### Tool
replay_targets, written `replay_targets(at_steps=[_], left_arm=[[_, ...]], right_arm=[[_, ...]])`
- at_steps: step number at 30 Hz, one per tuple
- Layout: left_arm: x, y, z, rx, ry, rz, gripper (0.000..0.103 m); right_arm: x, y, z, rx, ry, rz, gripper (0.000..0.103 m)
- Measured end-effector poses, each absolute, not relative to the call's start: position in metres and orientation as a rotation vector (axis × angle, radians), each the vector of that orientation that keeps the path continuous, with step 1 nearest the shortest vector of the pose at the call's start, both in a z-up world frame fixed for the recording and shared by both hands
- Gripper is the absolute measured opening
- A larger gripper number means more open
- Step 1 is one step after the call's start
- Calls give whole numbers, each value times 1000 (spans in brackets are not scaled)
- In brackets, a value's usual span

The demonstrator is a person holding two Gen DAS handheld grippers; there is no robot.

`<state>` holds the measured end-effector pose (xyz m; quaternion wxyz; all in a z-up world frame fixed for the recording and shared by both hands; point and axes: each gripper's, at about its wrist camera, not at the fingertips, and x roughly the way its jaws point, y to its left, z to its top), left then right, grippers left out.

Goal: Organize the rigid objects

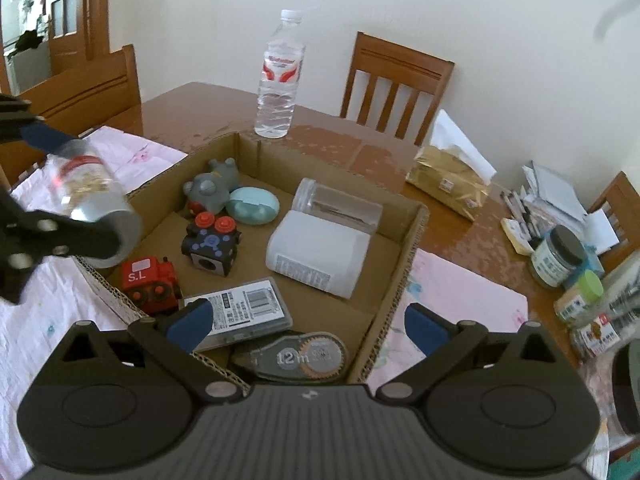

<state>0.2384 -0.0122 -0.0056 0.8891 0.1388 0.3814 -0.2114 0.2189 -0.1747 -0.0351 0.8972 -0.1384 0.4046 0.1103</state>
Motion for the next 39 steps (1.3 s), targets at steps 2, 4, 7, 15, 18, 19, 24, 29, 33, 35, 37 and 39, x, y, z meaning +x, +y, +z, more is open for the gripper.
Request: replay_targets(at_steps=[2,4,7,15,18,19,24,29,33,35,37,39], left_arm=[[246,-18,-11,307,795,-450,95],[253,-23,-18,321,799,-452,95],[261,-26,-27,320,797,-443,96],[257,-20,-22,308,699,-353,102],[252,-14,-19,286,690,-322,102],[249,-11,-18,281,692,-314,102],[237,-5,-12,263,719,-263,102],[219,-5,-4,189,769,-206,102],[209,-8,-3,163,851,-136,102],[204,-8,-2,140,890,-111,102],[199,-6,1,120,909,-99,102],[194,-4,4,105,915,-94,102]], right_arm=[[215,-178,-34,-280,840,219,103],[213,-180,-33,-276,843,212,103],[210,-182,-32,-274,844,203,103],[208,-187,-26,-238,873,166,103],[211,-188,-24,-211,888,151,103],[213,-189,-23,-201,897,145,103],[214,-189,-19,-164,929,115,103],[213,-184,-20,-149,992,48,103],[207,-181,-21,-106,1046,-6,103],[202,-180,-20,-97,1065,-24,103],[197,-178,-17,-88,1071,-36,103],[192,-177,-13,-72,1074,-40,103]])
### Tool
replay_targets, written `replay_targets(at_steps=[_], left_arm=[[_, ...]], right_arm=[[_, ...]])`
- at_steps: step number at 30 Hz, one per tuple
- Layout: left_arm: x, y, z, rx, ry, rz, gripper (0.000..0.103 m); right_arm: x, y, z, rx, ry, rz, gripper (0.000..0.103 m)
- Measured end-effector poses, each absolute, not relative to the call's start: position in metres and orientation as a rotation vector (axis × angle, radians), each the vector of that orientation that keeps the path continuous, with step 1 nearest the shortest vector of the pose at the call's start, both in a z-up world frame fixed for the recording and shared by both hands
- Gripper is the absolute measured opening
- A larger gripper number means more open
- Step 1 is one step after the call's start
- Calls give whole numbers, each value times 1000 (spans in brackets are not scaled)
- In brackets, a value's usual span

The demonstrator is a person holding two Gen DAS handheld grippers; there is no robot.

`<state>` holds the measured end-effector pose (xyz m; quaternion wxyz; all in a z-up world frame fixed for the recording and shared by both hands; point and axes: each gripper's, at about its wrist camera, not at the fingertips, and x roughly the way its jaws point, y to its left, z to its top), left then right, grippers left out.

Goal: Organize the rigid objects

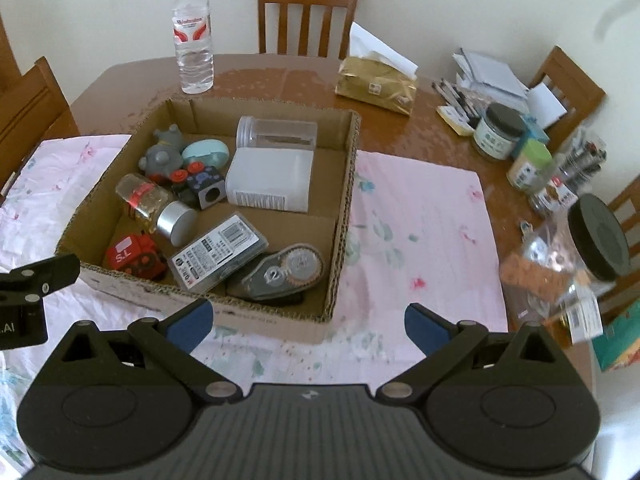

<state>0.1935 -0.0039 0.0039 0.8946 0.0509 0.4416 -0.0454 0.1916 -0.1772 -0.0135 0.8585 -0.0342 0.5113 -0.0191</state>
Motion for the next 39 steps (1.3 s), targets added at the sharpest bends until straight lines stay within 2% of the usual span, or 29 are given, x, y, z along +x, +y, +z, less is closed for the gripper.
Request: replay_targets(at_steps=[11,39], left_arm=[[185,-3,20,90,932,-75,102],[185,-1,25,76,932,-55,102]], right_arm=[[180,-171,4,-24,1041,-28,103],[178,-170,6,18,1019,-39,103]])
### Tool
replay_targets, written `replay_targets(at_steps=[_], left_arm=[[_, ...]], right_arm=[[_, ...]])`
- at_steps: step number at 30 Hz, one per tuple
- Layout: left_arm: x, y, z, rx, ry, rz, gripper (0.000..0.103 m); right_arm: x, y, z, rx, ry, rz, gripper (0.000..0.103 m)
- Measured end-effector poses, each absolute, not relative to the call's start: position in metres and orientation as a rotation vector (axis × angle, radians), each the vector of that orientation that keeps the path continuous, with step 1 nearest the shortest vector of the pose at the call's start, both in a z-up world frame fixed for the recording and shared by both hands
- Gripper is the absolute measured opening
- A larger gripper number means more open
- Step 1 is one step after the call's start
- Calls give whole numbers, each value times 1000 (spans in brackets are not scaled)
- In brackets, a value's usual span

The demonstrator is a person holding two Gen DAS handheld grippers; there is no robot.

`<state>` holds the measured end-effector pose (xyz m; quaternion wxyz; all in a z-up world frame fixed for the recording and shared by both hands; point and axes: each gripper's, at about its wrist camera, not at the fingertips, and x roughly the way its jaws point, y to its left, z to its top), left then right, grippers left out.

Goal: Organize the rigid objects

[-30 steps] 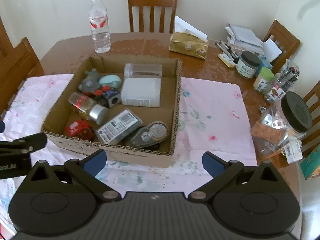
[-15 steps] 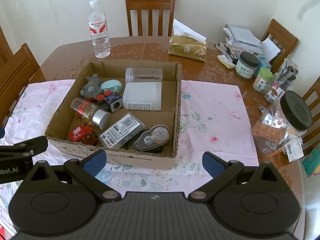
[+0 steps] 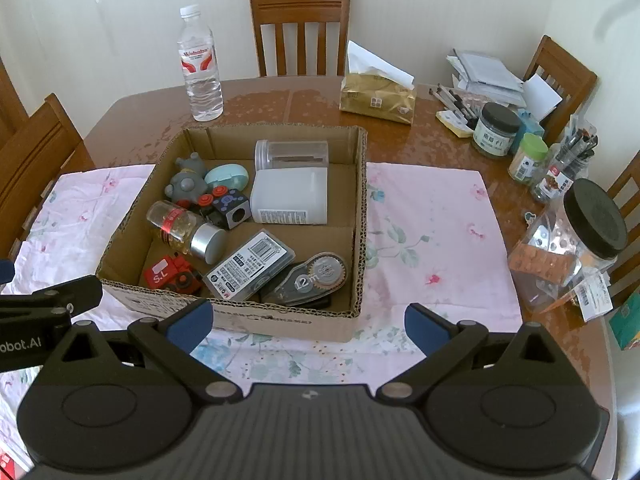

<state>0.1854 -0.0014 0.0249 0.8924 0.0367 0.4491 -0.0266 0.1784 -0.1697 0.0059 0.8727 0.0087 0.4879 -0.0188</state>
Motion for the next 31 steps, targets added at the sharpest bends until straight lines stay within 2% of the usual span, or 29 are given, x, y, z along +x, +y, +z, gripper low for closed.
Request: replay_targets(at_steps=[31], left_arm=[[185,-3,26,93,940,-39,102]], right_arm=[[178,-174,6,29,1017,-39,103]])
